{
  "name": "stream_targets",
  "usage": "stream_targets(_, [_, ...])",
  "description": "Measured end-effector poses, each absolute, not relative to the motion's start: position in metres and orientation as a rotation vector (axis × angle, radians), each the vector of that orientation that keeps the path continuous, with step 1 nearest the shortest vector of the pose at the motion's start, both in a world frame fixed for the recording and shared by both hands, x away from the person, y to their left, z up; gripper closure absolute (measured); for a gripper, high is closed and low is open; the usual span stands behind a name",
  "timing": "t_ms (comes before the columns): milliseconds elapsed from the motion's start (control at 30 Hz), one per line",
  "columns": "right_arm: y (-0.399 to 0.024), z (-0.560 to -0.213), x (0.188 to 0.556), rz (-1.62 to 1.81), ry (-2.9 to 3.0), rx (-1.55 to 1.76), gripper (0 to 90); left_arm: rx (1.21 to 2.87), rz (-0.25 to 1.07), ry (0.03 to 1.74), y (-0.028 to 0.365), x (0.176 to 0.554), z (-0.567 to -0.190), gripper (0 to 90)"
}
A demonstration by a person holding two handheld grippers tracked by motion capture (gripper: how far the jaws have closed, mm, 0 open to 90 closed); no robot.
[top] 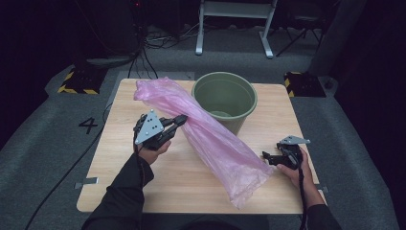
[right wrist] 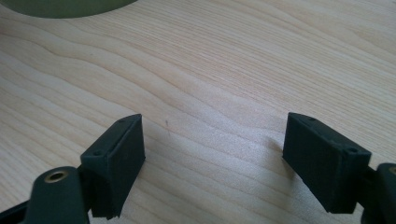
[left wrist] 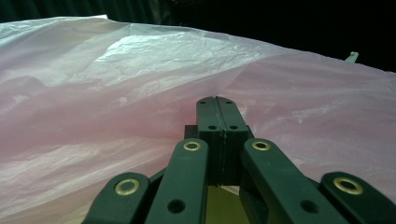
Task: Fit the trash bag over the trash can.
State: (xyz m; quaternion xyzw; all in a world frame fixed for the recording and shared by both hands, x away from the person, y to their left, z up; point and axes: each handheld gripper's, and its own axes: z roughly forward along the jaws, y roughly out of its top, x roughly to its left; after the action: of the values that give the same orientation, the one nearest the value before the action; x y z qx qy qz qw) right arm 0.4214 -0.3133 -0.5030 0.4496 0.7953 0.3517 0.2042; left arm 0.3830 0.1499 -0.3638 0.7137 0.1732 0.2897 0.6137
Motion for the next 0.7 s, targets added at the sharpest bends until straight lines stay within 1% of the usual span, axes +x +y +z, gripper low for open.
stream_targets(100, [-0.314,-0.503,0.420,0.985,2.225,1.244,21.5,1.662,0.652,0.365,0.140,0.388,-0.358,89.7])
stream_targets(133, [-0.315,-0.503,0.420,0.990,2.231,1.238,23.2,1.674,0.653,0.350,0.136,0.389,-0.356,89.7])
stream_targets(167, [-0.316,-0.502,0.419,1.000,2.242,1.226,27.4,1.688,0.647,0.339,0.131,0.391,-0.354,89.7])
stream_targets(200, [-0.318,-0.501,0.418,1.026,2.240,1.220,28.4,1.700,0.644,0.326,0.127,0.393,-0.353,89.7])
stream_targets(300, [-0.325,-0.495,0.416,1.144,2.206,1.240,27.2,1.737,0.636,0.298,0.116,0.399,-0.350,89.7])
stream_targets(433, [-0.331,-0.477,0.413,1.211,2.183,1.220,26.8,1.776,0.629,0.293,0.105,0.406,-0.351,89.7])
stream_targets(700, [-0.316,-0.430,0.397,1.263,2.177,1.085,25.6,1.822,0.615,0.285,0.095,0.414,-0.353,89.7])
